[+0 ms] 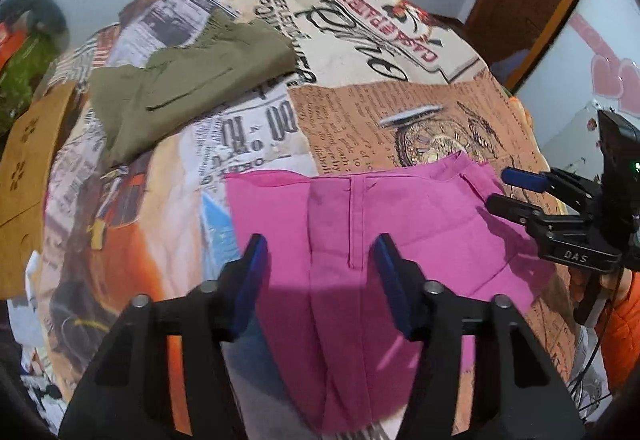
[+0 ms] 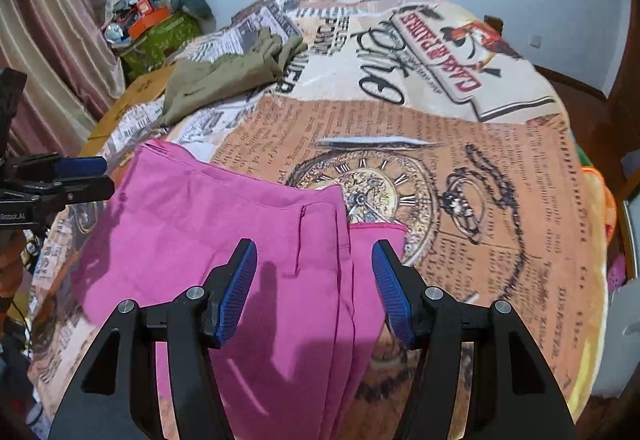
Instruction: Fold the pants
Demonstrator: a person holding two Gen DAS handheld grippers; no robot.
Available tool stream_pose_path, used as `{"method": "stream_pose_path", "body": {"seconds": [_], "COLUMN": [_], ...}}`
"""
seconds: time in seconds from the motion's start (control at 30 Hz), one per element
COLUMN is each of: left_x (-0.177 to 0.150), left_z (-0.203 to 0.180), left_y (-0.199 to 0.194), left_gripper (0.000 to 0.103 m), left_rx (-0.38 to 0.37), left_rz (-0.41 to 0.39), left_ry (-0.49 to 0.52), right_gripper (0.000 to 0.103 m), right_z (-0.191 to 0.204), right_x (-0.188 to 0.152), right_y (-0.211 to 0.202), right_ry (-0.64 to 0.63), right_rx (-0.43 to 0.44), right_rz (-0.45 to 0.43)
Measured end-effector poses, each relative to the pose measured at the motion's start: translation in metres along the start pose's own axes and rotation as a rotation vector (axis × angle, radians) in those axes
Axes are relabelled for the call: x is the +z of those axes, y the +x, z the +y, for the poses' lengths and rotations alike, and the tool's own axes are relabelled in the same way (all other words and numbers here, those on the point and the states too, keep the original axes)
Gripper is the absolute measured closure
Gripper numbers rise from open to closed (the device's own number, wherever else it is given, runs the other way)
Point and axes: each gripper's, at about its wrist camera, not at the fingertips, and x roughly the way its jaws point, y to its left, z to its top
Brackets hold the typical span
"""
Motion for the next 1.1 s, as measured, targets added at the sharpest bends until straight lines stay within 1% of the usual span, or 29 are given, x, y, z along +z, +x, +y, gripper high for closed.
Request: {"method": "stream_pose_path", "body": {"seconds": [0.07,0.1,0.13,0.17,0.2,0.23,0.27,0.33,0.37,0.47,0.53,0.6,0.63,0.67,0.7,0.73,0.77,0.8,0.87,0.93,1.0,1.1], "left_x": [0.002,0.004,0.005,0.005,0.006,0.006,0.006,0.007,0.007,0.010,0.013,0.017,0.018,0.019,0.020,0.020,0.020,0.021,0.021,0.019,0.014,0.001], "left_z": [0.001,0.001,0.003,0.003,0.005,0.005,0.006,0.006,0.006,0.004,0.002,0.002,0.003,0.004,0.006,0.009,0.011,0.014,0.015,0.015,0.013,0.011], "left_y": [0.010,0.017,0.021,0.024,0.029,0.032,0.033,0.033,0.033,0.029,0.028,0.033,0.037,0.042,0.047,0.050,0.051,0.047,0.036,0.017,0.000,-0.018], "left_gripper": [0.059,0.060,0.062,0.065,0.068,0.072,0.074,0.077,0.079,0.081,0.081,0.081,0.081,0.081,0.081,0.081,0.078,0.076,0.072,0.071,0.071,0.071], "left_rx": [-0.018,-0.026,-0.031,-0.035,-0.049,-0.058,-0.060,-0.068,-0.067,-0.063,-0.043,-0.021,-0.007,0.028,0.031,0.010,-0.002,-0.007,-0.007,0.007,0.035,0.027], "left_rz": [0.014,0.024,0.029,0.032,0.037,0.038,0.033,0.028,0.023,-0.001,-0.023,-0.008,-0.003,0.005,0.021,0.044,0.053,0.055,0.042,0.010,-0.016,-0.023], "left_ry": [0.004,0.005,0.004,0.000,-0.007,-0.013,-0.017,-0.020,-0.022,-0.018,-0.009,-0.012,-0.012,-0.008,-0.007,-0.015,-0.022,-0.032,-0.030,-0.014,0.007,0.028], "right_gripper": [0.047,0.049,0.055,0.061,0.063,0.067,0.073,0.077,0.082,0.088,0.089,0.090,0.090,0.090,0.090,0.090,0.089,0.089,0.083,0.082,0.082,0.078], "right_z": [-0.003,-0.004,-0.005,-0.006,-0.007,-0.008,-0.009,-0.008,-0.007,-0.001,0.004,0.007,0.007,0.006,0.004,0.001,-0.002,-0.005,-0.008,-0.011,-0.007,0.004], "right_x": [0.001,0.001,0.001,0.001,0.001,0.001,0.000,-0.001,-0.002,-0.004,-0.004,-0.005,-0.004,-0.003,-0.004,-0.003,-0.002,-0.001,0.000,0.003,0.003,0.001], "right_y": [0.009,0.013,0.016,0.020,0.021,0.021,0.020,0.017,0.015,0.007,0.003,0.003,0.006,0.011,0.015,0.019,0.022,0.022,0.018,0.009,0.001,-0.014], "right_ry": [0.005,0.008,0.011,0.018,0.023,0.025,0.021,0.011,0.006,-0.037,-0.061,-0.082,-0.086,-0.082,-0.078,-0.072,-0.058,-0.042,-0.003,0.023,0.017,-0.009], "right_rx": [0.008,0.013,0.026,0.049,0.057,0.054,0.052,0.049,0.048,0.004,-0.032,-0.064,-0.073,-0.080,-0.087,-0.088,-0.079,-0.070,-0.049,-0.017,-0.013,-0.006], "right_rz": [0.021,0.031,0.045,0.059,0.061,0.055,0.046,0.026,0.017,-0.033,-0.064,-0.082,-0.078,-0.059,-0.043,-0.027,-0.007,0.010,0.024,0.036,0.030,0.015]}}
